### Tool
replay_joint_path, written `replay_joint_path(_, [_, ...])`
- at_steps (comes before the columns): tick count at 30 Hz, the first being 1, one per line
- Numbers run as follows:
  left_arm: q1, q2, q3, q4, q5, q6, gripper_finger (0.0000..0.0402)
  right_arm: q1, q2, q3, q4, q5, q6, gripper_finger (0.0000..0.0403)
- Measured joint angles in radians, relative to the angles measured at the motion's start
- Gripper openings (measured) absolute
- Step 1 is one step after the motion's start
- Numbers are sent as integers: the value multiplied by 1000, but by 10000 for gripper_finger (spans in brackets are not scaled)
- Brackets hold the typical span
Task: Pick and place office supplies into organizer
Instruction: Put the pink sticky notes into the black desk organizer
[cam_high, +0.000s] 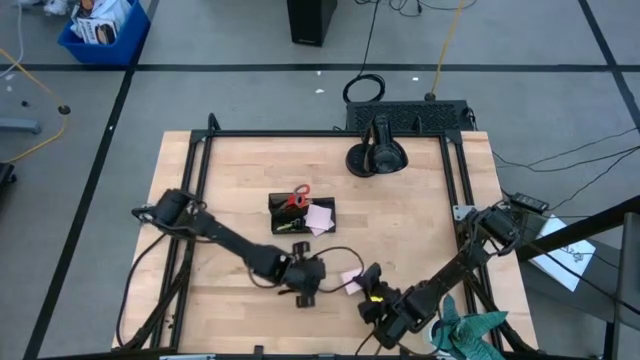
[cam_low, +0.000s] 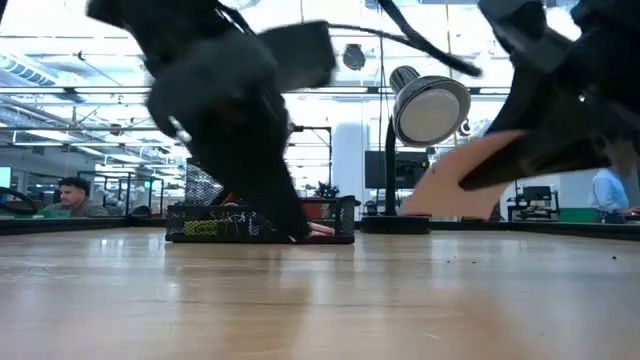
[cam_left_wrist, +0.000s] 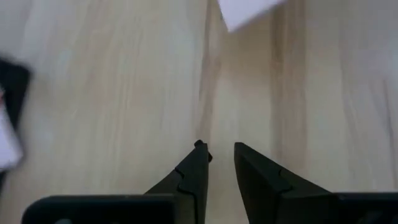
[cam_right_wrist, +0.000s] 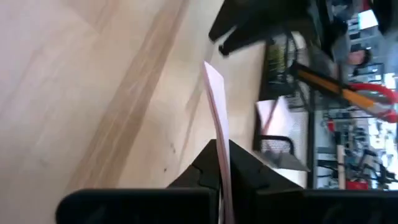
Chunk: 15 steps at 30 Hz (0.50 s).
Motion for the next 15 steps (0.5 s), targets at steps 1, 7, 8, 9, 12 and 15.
replay_joint_path(1, [-20,-14,0,-38,-17,-24,85,0,0,4,-1,21,-2,2])
replay_joint_path(7, [-169,-42,0,-79,-115,-106,85,-50,-5,8,44,162,-79,2])
replay_joint_path(8, [-189,-44,0,-68,-133,-121,85,-67,-5,8,67,158,-115,1])
replay_joint_path(9, [-210,-45,2,-59,-152,-138,85,-85,-5,8,95,155,-147,1])
replay_joint_path(12, [-269,-45,2,-63,-212,-188,85,-138,-6,8,181,158,-240,1])
replay_joint_path(15, [-323,-45,2,-55,-242,-199,85,-202,-6,9,277,188,-341,1])
